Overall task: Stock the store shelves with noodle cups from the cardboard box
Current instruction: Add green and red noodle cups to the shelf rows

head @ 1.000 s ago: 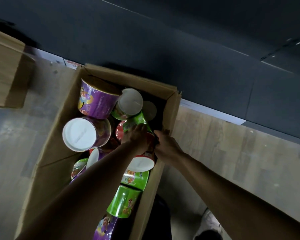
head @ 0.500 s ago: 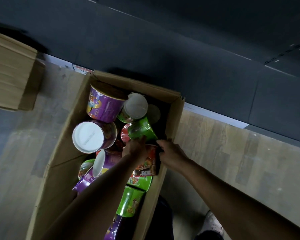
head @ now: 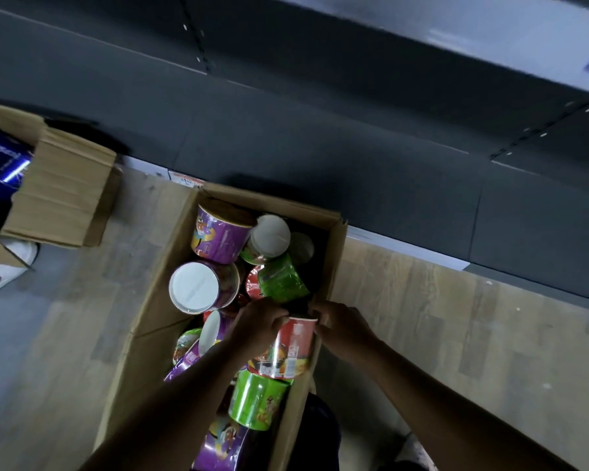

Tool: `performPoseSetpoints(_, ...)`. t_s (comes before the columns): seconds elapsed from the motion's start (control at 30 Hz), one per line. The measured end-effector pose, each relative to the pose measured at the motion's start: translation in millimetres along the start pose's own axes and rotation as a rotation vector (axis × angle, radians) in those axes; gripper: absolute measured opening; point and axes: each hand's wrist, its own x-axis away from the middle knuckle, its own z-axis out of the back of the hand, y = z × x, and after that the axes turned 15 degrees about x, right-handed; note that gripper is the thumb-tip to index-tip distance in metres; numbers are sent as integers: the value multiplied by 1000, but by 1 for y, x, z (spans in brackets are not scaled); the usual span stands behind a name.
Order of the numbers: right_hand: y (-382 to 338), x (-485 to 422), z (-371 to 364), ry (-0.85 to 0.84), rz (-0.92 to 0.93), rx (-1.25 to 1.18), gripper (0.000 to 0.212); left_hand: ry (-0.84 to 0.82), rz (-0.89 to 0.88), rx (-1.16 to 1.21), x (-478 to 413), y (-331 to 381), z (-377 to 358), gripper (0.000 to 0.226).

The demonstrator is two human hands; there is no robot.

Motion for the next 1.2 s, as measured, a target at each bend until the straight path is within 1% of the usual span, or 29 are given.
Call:
performPoseSetpoints(0.1, -4, 26, 17, 78, 61, -68, 42, 16, -81, 4, 15, 30, 17, 25)
performPoseSetpoints(0.2, -5, 53, 36, 128, 112, -109, 37, 20, -129, 22, 31, 69, 32, 30)
performPoseSetpoints(0.37, 3, 105, 79, 150, 106, -70, 38, -3, -211, -28, 54, 144, 51, 24)
performPoseSetpoints(0.57, 23, 174, 137, 264, 116, -169, 25, 16, -293, -53, 79, 233, 60, 20)
performPoseSetpoints(0.63, 32, 196, 155, 306, 116, -231, 19, 15, -319, -65, 85, 259, 62, 26)
performPoseSetpoints(0.7, 40, 219, 172, 336, 128, -346, 13, 37, -364, -73, 92, 282, 62, 32)
performPoseSetpoints(0.8, 53, 252, 195, 385, 136, -429, 8, 53, -400, -72, 107, 320, 64, 21)
performPoseSetpoints(0.9, 66, 285, 216, 419, 134, -491, 11, 57, -476, -52, 119, 362, 61, 22)
performPoseSetpoints(0.97, 77, 307, 230, 451, 121, -508, 24, 42, -505, -85, 127, 391, 57, 19)
performPoseSetpoints(1.0, 84, 317, 237, 474, 115, -513, 25, 31, -516, -93, 131, 405, 55, 19)
performPoseSetpoints(1.1, 101, 353, 260, 539, 125, -500, 7, 23, -561, -94, 140, 446, 49, 20)
performPoseSetpoints(1.2, 119, 389, 283, 615, 147, -460, 11, 55, -600, -113, 152, 491, 45, 21)
